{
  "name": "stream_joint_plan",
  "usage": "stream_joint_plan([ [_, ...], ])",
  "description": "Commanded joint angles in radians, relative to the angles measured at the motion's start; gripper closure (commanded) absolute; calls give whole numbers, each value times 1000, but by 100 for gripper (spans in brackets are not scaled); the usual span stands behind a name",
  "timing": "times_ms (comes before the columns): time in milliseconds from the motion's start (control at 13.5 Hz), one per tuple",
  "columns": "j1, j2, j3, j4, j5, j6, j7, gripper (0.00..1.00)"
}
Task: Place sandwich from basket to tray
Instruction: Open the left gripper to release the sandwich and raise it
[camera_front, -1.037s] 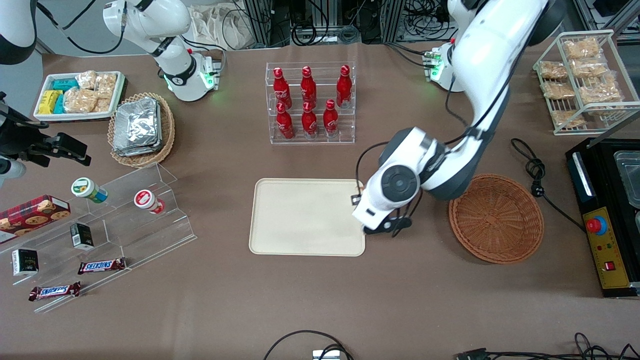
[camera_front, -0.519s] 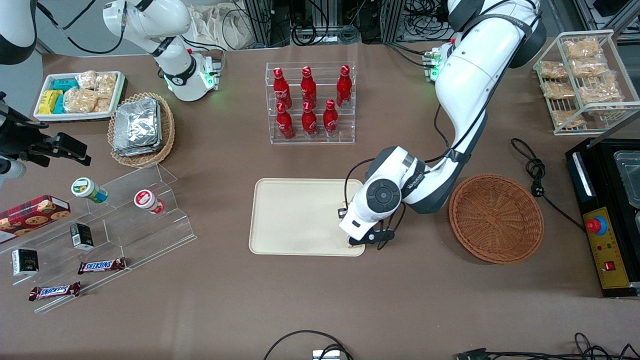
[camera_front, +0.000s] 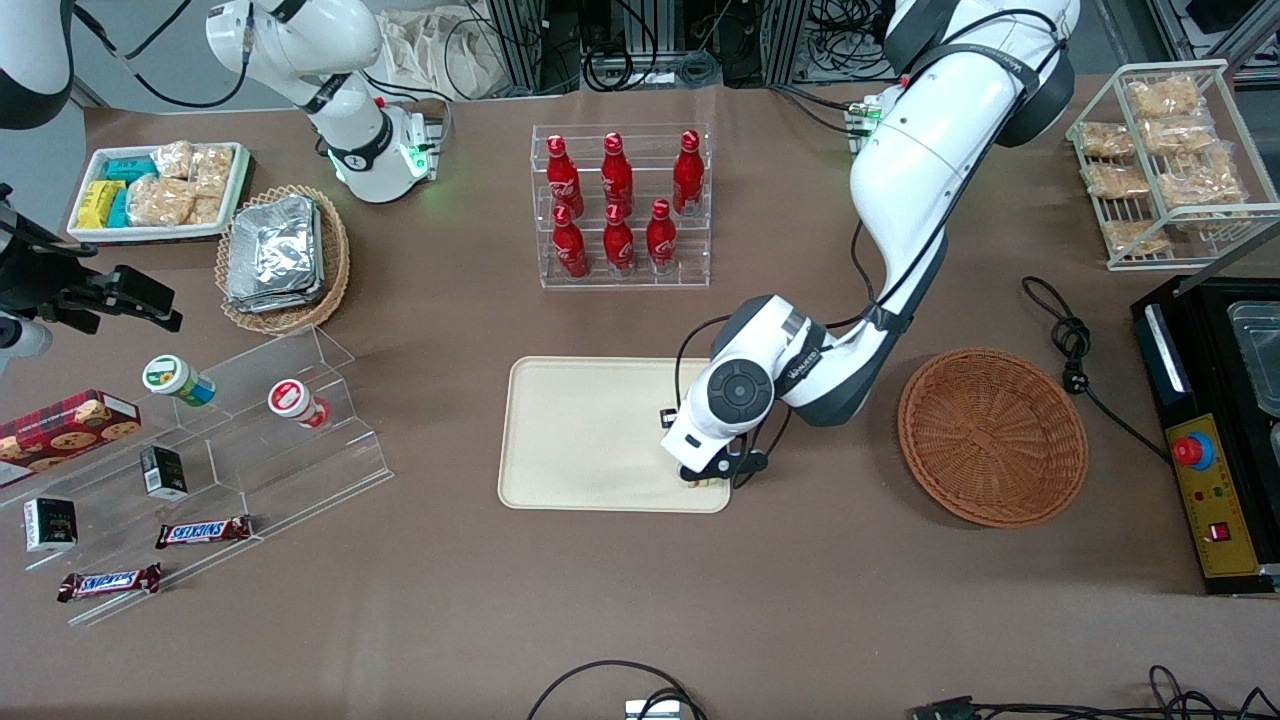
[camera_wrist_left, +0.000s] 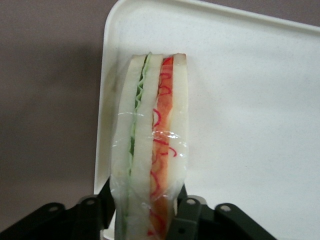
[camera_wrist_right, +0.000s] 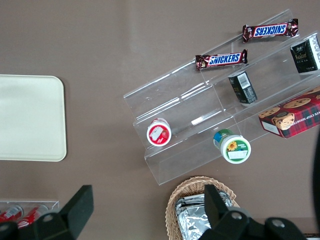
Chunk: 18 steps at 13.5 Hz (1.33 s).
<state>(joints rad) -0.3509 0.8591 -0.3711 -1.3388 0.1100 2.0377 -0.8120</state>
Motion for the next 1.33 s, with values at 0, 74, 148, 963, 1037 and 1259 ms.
stream_joint_plan([
  [0, -10, -2, 8, 33, 22, -14, -21, 0],
  [74, -3, -12, 8, 35, 22, -19, -21, 0],
  [148, 1, -35, 8, 33, 20, -22, -22, 0],
  [963, 160, -667, 6, -565, 2, -100, -4, 0],
  [1037, 176, -699, 6, -583, -1, -108, -3, 0],
  [1259, 251, -762, 9, -579, -16, -178, 112, 0],
])
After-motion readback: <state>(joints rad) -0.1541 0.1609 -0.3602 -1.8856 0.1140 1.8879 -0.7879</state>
